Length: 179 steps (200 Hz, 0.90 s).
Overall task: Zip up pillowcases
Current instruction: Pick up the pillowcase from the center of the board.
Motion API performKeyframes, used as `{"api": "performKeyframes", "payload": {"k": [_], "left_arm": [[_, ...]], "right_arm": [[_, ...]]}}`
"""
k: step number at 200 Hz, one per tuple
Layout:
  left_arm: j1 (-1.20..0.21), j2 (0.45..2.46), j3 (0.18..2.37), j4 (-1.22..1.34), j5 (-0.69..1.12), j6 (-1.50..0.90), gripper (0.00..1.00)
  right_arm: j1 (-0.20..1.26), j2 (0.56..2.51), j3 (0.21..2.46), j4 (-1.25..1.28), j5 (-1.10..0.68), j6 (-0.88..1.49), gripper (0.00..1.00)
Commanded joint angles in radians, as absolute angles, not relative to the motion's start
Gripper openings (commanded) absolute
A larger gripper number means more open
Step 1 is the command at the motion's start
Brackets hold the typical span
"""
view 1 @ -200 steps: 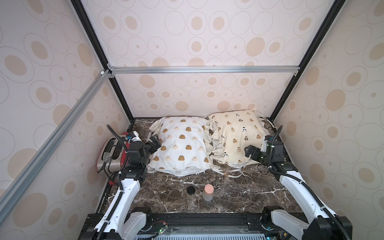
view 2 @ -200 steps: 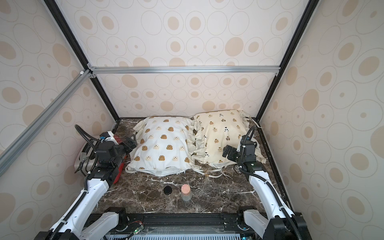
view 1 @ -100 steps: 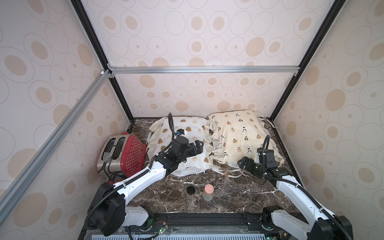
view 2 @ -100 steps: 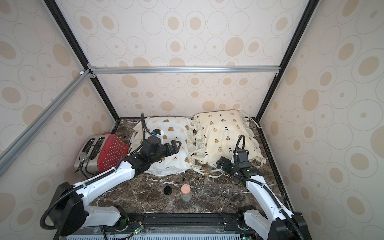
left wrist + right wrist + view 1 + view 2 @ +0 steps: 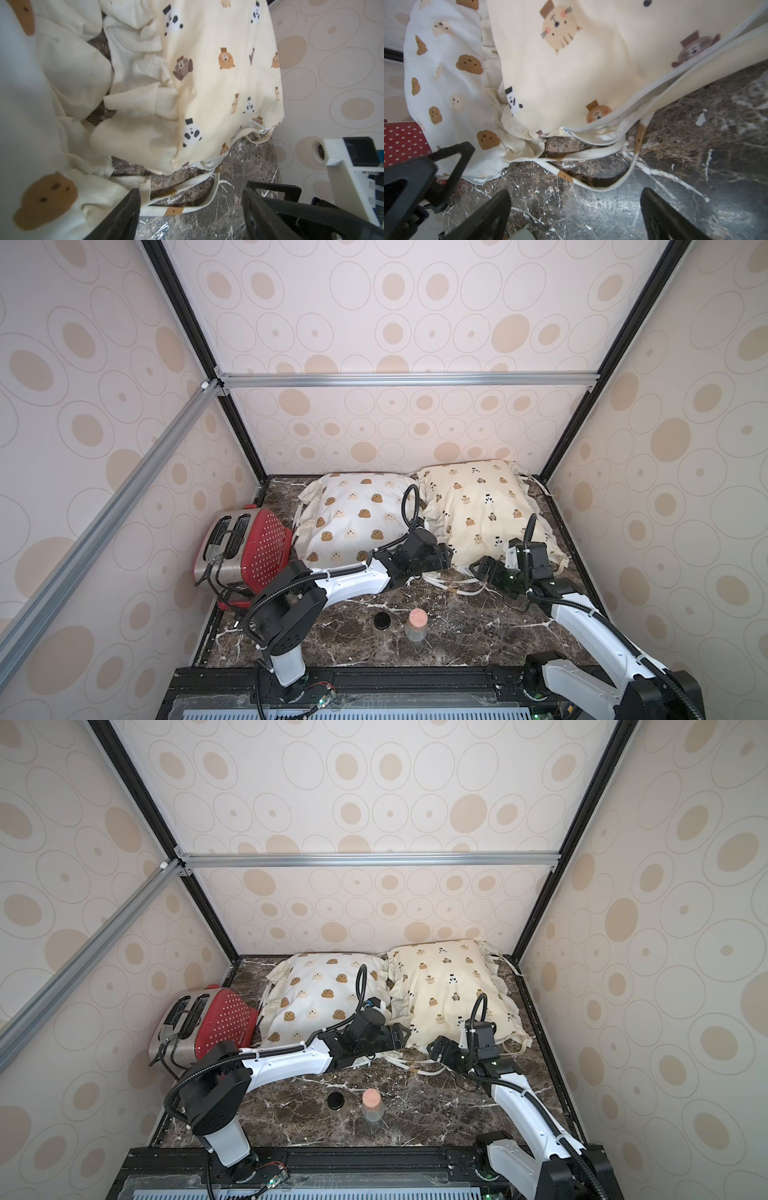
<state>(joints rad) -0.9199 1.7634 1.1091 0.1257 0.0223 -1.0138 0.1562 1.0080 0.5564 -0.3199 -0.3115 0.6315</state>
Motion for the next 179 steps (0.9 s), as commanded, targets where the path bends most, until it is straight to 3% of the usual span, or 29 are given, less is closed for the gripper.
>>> {"api": "performKeyframes", "payload": {"k": [1,124,179], "left_arm": [[-0.928,1.799,1.132,0.179,0.002,-1.055,0.69],[-0.937,2.005,1.204,0.311,0.01,-1.051,0.66],[-0.949,2.052,1.244,0.365,0.0,-1.051,0.55]], "right_arm": [[0.163,1.011,0.547,-0.293,-0.351,0.632,1.0],[0.163,1.025,0.509,-0.248,-0.337,0.656,1.0],[0.161,1.02,0.481,-0.228,-0.304,0.678,1.0]]}}
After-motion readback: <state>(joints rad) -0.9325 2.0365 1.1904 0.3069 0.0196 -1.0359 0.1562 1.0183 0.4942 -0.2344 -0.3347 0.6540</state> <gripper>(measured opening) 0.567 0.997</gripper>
